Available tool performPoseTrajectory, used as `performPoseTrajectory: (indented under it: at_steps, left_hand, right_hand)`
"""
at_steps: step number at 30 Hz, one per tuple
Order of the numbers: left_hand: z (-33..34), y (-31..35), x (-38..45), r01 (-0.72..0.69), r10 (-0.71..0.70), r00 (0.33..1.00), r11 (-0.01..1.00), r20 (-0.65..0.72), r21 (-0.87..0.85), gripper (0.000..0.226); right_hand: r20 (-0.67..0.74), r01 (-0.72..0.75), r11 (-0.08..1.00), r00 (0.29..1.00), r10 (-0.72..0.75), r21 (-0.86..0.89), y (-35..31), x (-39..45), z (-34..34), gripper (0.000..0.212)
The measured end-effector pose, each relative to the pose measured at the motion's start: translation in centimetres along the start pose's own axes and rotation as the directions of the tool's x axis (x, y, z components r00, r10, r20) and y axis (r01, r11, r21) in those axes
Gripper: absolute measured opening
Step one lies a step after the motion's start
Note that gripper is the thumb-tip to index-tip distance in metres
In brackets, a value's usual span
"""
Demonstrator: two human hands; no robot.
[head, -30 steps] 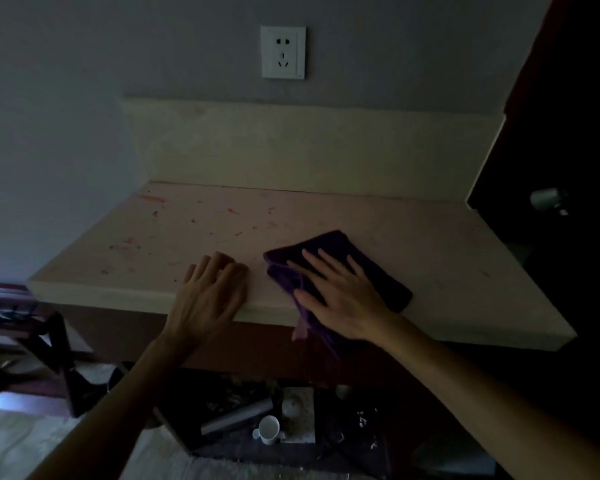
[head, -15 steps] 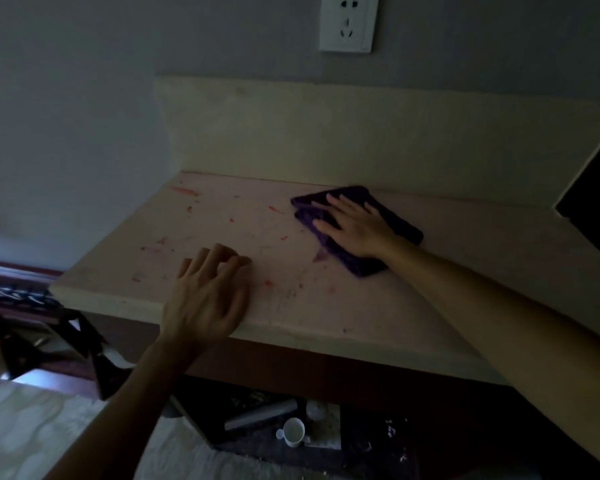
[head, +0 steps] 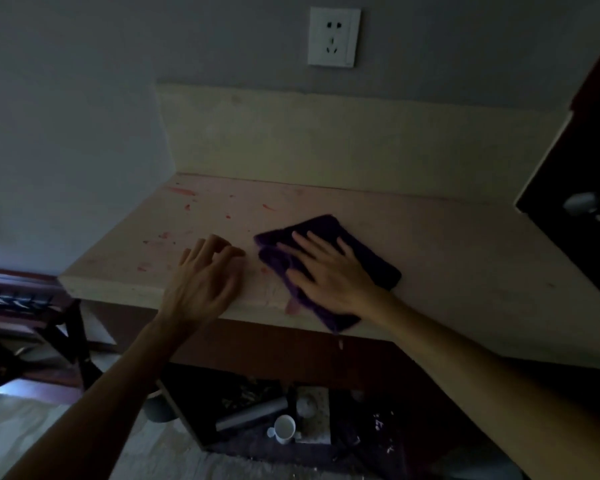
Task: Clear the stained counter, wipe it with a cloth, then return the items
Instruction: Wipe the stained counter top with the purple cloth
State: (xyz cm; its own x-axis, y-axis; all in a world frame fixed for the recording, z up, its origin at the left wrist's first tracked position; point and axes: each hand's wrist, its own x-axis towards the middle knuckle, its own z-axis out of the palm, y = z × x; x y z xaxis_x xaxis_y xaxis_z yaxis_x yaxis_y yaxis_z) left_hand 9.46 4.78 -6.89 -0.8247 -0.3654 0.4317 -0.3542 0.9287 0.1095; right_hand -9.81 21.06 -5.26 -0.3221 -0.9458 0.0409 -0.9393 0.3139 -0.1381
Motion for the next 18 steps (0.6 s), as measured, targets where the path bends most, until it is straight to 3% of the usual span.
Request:
performPoseTrajectory:
  at_steps: [3, 7, 18]
  left_hand:
    - [-0.5, -1.9, -0.7, 0.035, -0.035, 0.999, 0.999, -0.010, 0.008, 0.047]
    - [-1.1, -4.3, -0.5, 0.041, -0.042, 0.999, 0.997, 0.011, 0.059, 0.049]
    - [-1.1, -6.2, -0.1, -0.022, 0.020, 0.995, 1.000, 0.094, 0.017, 0.047]
  right_hand:
    - [-0.010, 0.039, 0.999, 0.999, -0.039, 0.001, -1.5, -3.5, 0.2, 0.055]
    - [0.005, 0.048, 0.999, 0.999, -0.048, 0.007, -0.9, -1.9, -0.1, 0.055]
    - [0.041, -0.099, 0.994, 0.994, 0.101, -0.049, 3.7, 21.2, 0.1, 0.058]
